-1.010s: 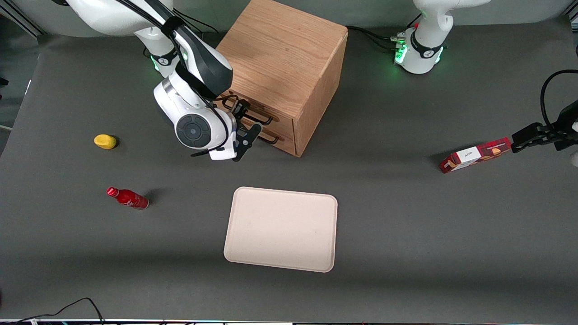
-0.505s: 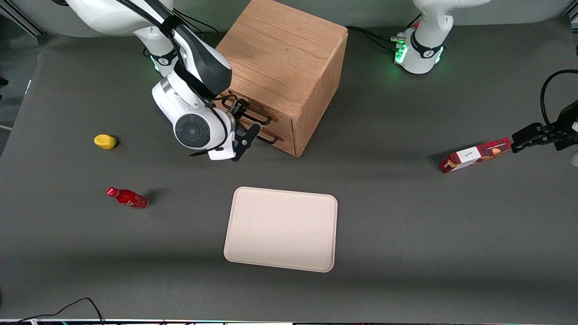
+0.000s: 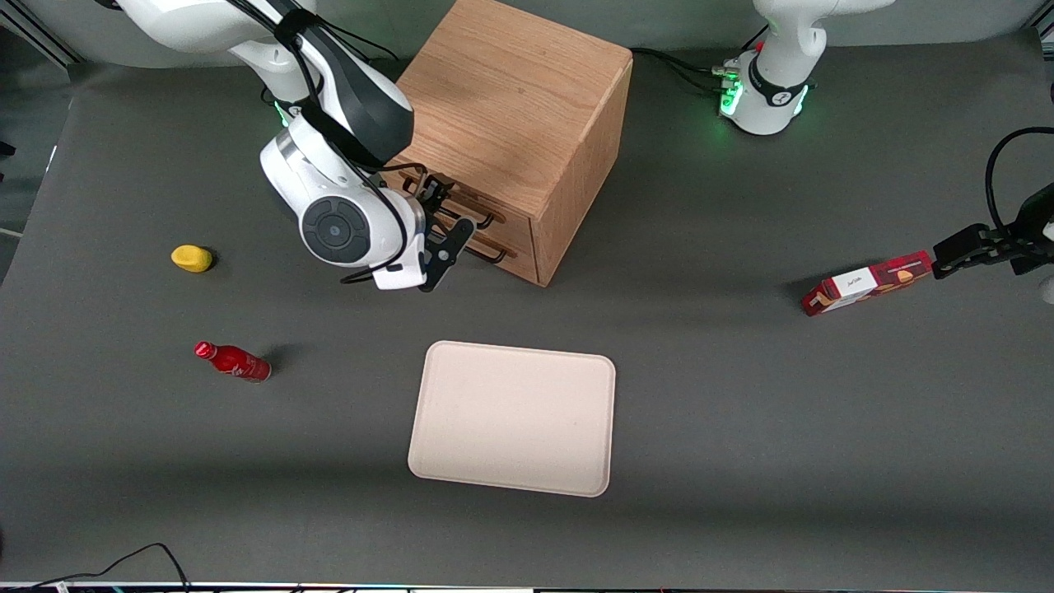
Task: Close top drawer
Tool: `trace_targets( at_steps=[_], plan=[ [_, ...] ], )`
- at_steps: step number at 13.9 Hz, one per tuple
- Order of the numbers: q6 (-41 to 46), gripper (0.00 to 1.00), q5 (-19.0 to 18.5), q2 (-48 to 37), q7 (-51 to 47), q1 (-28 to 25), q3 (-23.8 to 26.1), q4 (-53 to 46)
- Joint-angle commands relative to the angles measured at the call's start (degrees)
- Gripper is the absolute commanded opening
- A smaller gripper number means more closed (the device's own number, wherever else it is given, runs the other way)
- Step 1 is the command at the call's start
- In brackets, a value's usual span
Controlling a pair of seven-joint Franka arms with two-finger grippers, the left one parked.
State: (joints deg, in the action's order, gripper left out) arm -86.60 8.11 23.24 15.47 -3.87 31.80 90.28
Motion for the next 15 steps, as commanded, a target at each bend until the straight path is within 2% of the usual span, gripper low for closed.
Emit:
trace_targets(
  at_steps=[1,4,7,10,13,15],
  plan=[
    [4.67,1.0,0.95,0.4,-0.79,0.88,-0.59,-5.28],
    [8.63,1.0,0.95,-0.12,-1.23,0.97,-2.97,-10.11],
    [9.43,1.0,0.68,-3.19,-2.02,0.97,-6.74,-10.83],
    [9.7,1.0,0.07,-6.71,-2.2,0.97,-12.1,-10.57],
    [9.7,1.0,-0.11,-10.05,-3.43,0.97,-19.65,-10.57],
    [9.44,1.0,-4.39,-11.63,-4.92,0.88,-22.91,-10.48]
  ],
)
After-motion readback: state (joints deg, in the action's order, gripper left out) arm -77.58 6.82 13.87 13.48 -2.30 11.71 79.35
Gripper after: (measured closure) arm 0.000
